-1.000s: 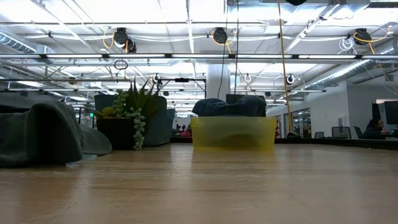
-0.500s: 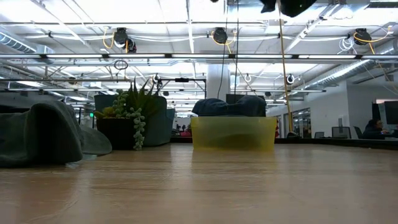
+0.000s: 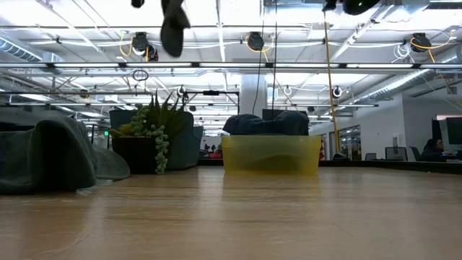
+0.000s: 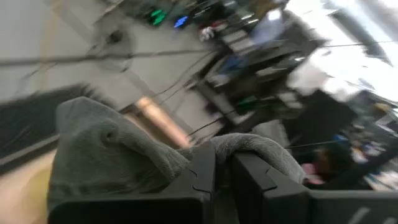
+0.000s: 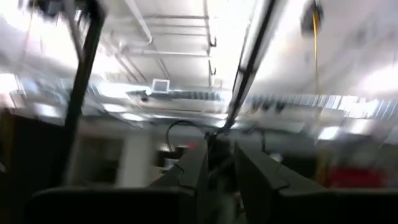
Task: Pick & Place hat
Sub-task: Put the top right black cap into the blue bin
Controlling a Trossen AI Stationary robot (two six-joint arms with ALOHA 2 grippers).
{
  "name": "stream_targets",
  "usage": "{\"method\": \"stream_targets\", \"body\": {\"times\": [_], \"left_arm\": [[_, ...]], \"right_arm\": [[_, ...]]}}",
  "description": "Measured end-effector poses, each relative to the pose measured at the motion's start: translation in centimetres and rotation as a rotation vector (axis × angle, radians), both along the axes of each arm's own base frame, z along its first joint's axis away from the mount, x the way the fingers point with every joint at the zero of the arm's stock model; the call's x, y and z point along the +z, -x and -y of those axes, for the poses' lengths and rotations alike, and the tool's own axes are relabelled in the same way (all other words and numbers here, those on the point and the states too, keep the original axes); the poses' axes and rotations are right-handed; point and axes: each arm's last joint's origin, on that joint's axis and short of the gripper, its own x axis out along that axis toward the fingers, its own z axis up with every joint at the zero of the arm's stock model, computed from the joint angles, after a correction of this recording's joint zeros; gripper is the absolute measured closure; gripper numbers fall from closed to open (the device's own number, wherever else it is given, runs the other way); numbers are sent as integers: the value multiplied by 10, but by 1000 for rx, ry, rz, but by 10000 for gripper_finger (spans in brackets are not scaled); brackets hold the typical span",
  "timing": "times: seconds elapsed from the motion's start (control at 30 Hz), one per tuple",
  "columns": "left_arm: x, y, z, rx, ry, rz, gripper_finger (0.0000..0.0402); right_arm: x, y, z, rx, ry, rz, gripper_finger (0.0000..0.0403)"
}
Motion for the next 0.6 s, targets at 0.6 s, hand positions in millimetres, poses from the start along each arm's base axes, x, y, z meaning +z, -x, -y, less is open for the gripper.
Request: {"method": "stream_targets", "body": {"times": [0.6], "left_arm": [[-45, 0, -11, 326, 172, -422, 374]], "right_arm": [[16, 23, -11, -421, 448, -2, 340]]}}
